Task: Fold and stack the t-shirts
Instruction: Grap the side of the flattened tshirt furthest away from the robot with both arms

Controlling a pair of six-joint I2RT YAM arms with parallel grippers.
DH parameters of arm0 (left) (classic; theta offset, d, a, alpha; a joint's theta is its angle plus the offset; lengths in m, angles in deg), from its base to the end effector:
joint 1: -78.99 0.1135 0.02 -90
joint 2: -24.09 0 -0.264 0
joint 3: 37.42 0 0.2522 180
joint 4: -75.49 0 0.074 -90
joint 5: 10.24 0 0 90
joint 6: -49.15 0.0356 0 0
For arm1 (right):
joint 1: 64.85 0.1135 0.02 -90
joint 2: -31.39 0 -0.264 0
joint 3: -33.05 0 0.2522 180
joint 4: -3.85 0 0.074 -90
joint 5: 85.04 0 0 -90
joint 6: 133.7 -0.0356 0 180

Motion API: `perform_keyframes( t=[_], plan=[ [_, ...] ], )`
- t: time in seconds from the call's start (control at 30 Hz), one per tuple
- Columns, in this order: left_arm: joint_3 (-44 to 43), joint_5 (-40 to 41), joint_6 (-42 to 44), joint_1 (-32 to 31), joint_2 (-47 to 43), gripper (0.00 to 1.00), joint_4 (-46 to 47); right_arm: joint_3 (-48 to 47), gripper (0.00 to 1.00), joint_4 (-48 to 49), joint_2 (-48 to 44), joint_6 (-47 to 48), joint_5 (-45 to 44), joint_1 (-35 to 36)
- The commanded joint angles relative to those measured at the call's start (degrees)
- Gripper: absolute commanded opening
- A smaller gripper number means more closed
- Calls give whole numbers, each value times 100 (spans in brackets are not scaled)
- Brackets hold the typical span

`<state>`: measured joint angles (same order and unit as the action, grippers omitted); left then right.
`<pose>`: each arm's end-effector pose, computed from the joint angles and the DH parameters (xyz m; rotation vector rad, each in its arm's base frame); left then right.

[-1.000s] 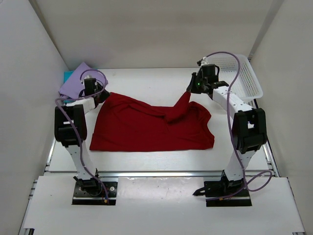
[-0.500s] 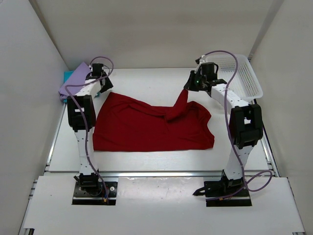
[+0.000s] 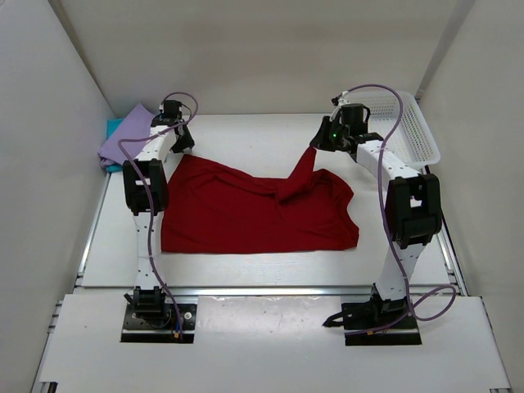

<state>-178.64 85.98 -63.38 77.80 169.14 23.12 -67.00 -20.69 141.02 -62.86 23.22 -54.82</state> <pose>0.5488 -0.0075 0.1570 -0.5120 2.4910 -0.0236 0.4379 0.0888 0.2597 -0.0118 2.2019 0.6344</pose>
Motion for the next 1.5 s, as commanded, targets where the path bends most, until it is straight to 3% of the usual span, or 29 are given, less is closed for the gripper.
perform_keyframes(
  t=[0.0, 0.2, 0.37, 0.7, 0.83, 0.97, 1.07, 1.3, 1.47],
  plan=[
    [-69, 265, 20, 49, -214, 46, -358, 24, 0, 279, -205, -26, 90, -35],
    [299, 275, 37, 102, -442, 50, -156, 50, 0, 305, -187, 17, 116, 9],
    [538, 161, 230, 14, -539, 41, -146, 68, 0, 349, -213, -18, 142, -9],
    [1302, 169, 64, 14, -934, 38, 231, 103, 0, 375, -248, -18, 125, -18],
    [1417, 11, -59, 48, -961, 30, 459, 94, 0, 384, -275, -44, 125, -44],
    [1215, 20, -85, -39, -839, 11, 346, 102, 0, 393, -231, -71, 178, -132],
    [1056, -50, -129, -4, -873, 0, 301, -203, 0, 420, -64, -149, 230, -307],
    [1487, -349, -322, 330, -1514, 0, 714, -2047, 0, -414, 779, -10, 239, -589],
    [2451, -621, -560, 549, -2199, 0, 1275, -2982, 0, -1223, 1219, 377, -24, -475]
  ],
)
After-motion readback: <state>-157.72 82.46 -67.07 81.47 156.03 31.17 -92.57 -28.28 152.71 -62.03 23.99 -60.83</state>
